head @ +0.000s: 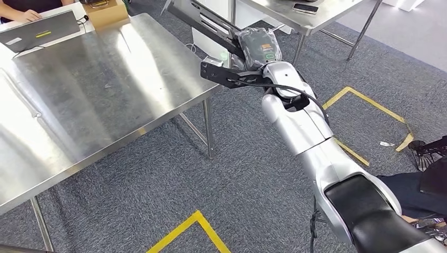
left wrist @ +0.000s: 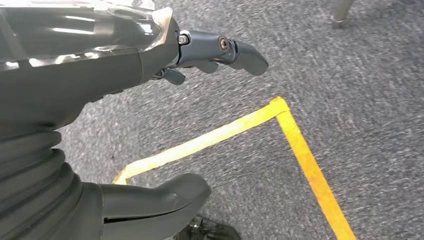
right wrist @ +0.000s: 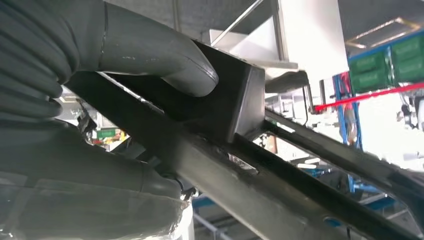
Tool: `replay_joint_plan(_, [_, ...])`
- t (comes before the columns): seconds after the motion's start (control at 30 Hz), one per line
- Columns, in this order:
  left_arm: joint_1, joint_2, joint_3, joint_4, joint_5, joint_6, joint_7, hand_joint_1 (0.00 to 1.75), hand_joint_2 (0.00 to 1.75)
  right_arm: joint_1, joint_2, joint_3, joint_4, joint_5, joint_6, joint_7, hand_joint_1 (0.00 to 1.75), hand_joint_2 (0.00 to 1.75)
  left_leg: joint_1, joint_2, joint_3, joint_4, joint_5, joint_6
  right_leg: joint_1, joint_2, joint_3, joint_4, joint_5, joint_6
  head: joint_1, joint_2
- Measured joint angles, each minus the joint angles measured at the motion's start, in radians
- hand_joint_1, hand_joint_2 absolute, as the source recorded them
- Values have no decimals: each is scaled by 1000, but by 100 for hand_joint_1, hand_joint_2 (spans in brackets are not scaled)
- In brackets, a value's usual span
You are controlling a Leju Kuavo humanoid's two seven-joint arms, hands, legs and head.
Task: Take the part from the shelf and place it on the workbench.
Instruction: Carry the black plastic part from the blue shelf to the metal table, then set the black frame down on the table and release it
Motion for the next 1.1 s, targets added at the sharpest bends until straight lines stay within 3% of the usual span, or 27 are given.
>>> replay_joint_plan(0.03, [2, 2, 3, 0, 0, 0, 0, 0, 175, -2, 3, 0, 4, 1, 0, 0, 175, 175, 2, 0, -3, -1, 0, -5, -1, -7, 1, -1, 2, -7, 0, 0])
replay_joint_plan(0.1, [5, 4, 7, 0, 0, 0, -1, 0, 175, -6, 8, 0, 11, 1, 1, 0, 175, 175, 2, 36, -18, 28, -20, -16, -6, -21, 2, -6, 6, -20, -2, 0])
replay_joint_plan(0.17, [5, 4, 9, 0, 0, 0, -2, 0, 175, -8, 11, 0, 17, 1, 1, 0, 175, 175, 3, 88, -70, 136, -78, -27, -6, -37, 3, -7, 5, -31, -5, 0])
replay_joint_plan(0.23, [4, 4, 10, 0, 0, 0, -2, 0, 175, -8, 12, 0, 24, 2, 1, 0, 175, 175, 8, 104, -135, 264, -127, -33, -3, -54, 3, -7, 3, -35, -5, 0])
replay_joint_plan(0.27, [5, 4, 11, 0, 0, 0, -2, 0, 175, -7, 12, 0, 27, 2, 1, 0, 175, 175, 10, 105, -151, 291, -127, -35, -3, -64, 4, -7, 2, -36, -5, 0])
replay_joint_plan(0.3, [5, 5, 11, 0, 0, 0, -2, 0, 175, -8, 13, 0, 31, 3, 2, 0, 175, 175, 11, 107, -146, 276, -109, -36, -3, -73, 4, -7, 1, -37, -5, 0])
replay_joint_plan(0.33, [5, 6, 12, 0, 1, -1, -2, 0, 175, -9, 13, 0, 34, 4, 5, -1, 175, 175, 13, 113, -120, 223, -76, -36, -3, -82, 6, -7, 0, -36, -5, 0])
replay_joint_plan(0.4, [4, 8, 14, 0, 2, -2, -4, 0, 175, -16, 12, 0, 40, 7, 12, -4, 175, 175, 9, 151, -47, 82, -19, -31, 2, -99, 10, -6, -6, -30, -6, 0])
replay_joint_plan(0.47, [2, 10, 16, 0, 7, -4, -7, 0, 175, -24, 10, -1, 46, 9, 21, -9, 175, 175, 1, 171, -11, 12, -4, -23, 11, -114, 14, -6, -11, -21, -2, 0])
replay_joint_plan(0.53, [3, 11, 21, 0, 12, -6, -12, 0, 175, -30, 9, -1, 52, 9, 27, -14, 175, 175, -5, 151, -11, 8, -6, -11, 16, -132, 19, -9, -16, -12, 1, 0])
replay_joint_plan(0.6, [7, 10, 29, 0, 17, -6, -18, 0, 175, -35, 9, -2, 58, 6, 29, -18, 175, 175, -4, 130, -4, 1, -2, 4, 15, -116, 13, 15, -34, -5, 1, 0])
replay_joint_plan(0.63, [8, 10, 33, 0, 20, -6, -20, 0, 175, -38, 9, -4, 61, 5, 30, -18, 175, 175, -2, 121, -1, -3, 0, 12, 13, -95, -5, 54, -53, -6, 2, 0])
replay_joint_plan(0.7, [8, 12, 37, -1, 22, -8, -25, 0, 175, -41, 6, -8, 67, 2, 30, -19, 175, 175, 1, 100, 0, -5, 2, 22, 10, -51, -73, 189, -107, -15, 3, 0])
replay_joint_plan(0.77, [10, 12, 38, -1, 22, -13, -28, 0, 175, -41, 2, -11, 73, -1, 30, -20, 175, 175, 1, 74, 1, -4, 2, 24, 10, -38, -130, 291, -133, -12, 4, 0])
replay_joint_plan(0.8, [11, 11, 39, -1, 22, -16, -29, 0, 175, -41, -1, -13, 75, -2, 30, -21, 175, 175, 1, 61, 1, -4, 2, 24, 11, -36, -133, 287, -122, -6, 4, 0])
replay_joint_plan(0.83, [12, 11, 39, -1, 21, -19, -29, 0, 175, -42, -4, -17, 76, -5, 31, -22, 175, 175, 1, 47, 2, -3, 2, 24, 10, -32, -116, 242, -97, 2, 4, 0])
replay_joint_plan(0.9, [12, 10, 39, -1, 17, -23, -29, 0, 175, -46, -12, -28, 75, -13, 33, -25, 175, 175, 0, 23, 2, -1, 1, 20, 5, -3, -54, 98, -35, 14, 4, 0])
replay_joint_plan(0.93, [12, 10, 39, -1, 15, -24, -29, 0, 175, -49, -17, -33, 75, -19, 36, -29, 175, 175, -1, 12, -1, 2, 1, 17, 3, 10, -28, 42, -13, 15, 4, 0])
replay_joint_plan(1.0, [13, 10, 39, -1, 10, -25, -28, 0, 175, -54, -24, -41, 76, -29, 43, -37, 175, 175, -2, -6, -6, 3, 2, 7, 3, 22, -8, -1, 2, 7, 3, 0])
replay_joint_plan(1.03, [14, 11, 39, -1, 10, -25, -27, 0, 175, -59, -26, -43, 76, -33, 46, -41, 175, 175, -1, -14, -9, 2, 3, 1, 3, 12, -6, -2, 5, 0, 2, 0])
replay_joint_plan(1.07, [15, 14, 39, -1, 9, -25, -26, 0, 175, -64, -27, -45, 77, -36, 48, -44, 175, 175, 0, -16, -13, 2, 3, -4, -1, 4, -5, -4, 7, -6, 3, 0])
replay_joint_plan(1.1, [16, 14, 39, -1, 8, -25, -25, 0, 175, -70, -27, -46, 78, -38, 50, -47, 175, 175, -1, -1, -19, 10, -5, -9, -5, -4, -2, -6, 8, -14, 2, 0])
